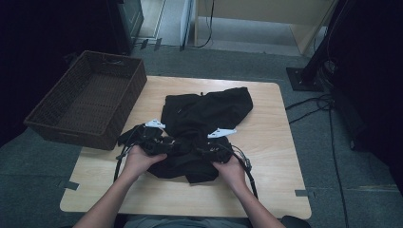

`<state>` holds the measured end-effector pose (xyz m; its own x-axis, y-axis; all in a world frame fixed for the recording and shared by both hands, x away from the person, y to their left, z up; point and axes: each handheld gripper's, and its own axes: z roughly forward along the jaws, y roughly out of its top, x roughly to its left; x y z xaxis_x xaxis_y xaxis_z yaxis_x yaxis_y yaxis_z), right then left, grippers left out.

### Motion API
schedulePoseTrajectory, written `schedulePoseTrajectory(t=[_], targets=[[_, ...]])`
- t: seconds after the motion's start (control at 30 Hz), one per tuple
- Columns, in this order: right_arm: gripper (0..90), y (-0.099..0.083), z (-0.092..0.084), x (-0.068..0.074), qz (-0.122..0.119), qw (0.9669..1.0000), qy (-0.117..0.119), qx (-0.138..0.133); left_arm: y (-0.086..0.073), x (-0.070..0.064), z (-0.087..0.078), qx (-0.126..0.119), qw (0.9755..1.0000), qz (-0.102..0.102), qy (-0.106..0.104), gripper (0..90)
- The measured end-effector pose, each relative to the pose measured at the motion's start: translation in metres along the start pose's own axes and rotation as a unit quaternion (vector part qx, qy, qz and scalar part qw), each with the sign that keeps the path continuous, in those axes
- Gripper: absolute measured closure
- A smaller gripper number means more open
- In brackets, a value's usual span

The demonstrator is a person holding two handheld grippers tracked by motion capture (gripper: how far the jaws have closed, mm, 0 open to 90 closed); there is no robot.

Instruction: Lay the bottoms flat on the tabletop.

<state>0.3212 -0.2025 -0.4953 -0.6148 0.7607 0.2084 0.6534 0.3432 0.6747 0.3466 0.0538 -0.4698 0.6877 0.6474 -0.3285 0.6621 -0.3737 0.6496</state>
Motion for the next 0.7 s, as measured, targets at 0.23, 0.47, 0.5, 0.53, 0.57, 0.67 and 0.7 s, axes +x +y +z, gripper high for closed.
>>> schedulePoseTrajectory(t=[0.23,0.47,0.5,0.53,0.57,0.67,0.7], targets=[[87.6,0.016,-0.022,-0.007,-0.011,0.9996,-0.008,-0.023,-0.013,0.002,0.004,0.027,0.9996,0.002,0.002,49.9],[87.7,0.057,-0.058,-0.036,0.004,0.9952,-0.048,-0.085,-0.023,-0.004,0.009,0.053,0.9985,0.014,0.002,50.3],[87.7,0.057,-0.058,-0.036,0.004,0.9952,-0.048,-0.085,-0.024,-0.004,0.009,0.058,0.9982,0.019,0.004,50.3],[87.7,0.062,-0.062,-0.04,0.008,0.9944,-0.057,-0.089,-0.025,-0.004,0.01,0.059,0.9981,0.016,0.006,50.4],[87.6,0.067,-0.064,-0.046,0.008,0.9935,-0.065,-0.093,-0.026,-0.004,0.01,0.061,0.998,0.018,0.007,50.4],[87.1,0.074,-0.06,-0.062,0.031,0.9929,-0.071,-0.09,-0.023,-0.002,0.008,0.048,0.9988,0.01,0.005,50.0],[86.9,0.072,-0.057,-0.064,0.034,0.9933,-0.069,-0.086,-0.021,-0.002,0.006,0.041,0.9991,0.01,0.006,49.2]])
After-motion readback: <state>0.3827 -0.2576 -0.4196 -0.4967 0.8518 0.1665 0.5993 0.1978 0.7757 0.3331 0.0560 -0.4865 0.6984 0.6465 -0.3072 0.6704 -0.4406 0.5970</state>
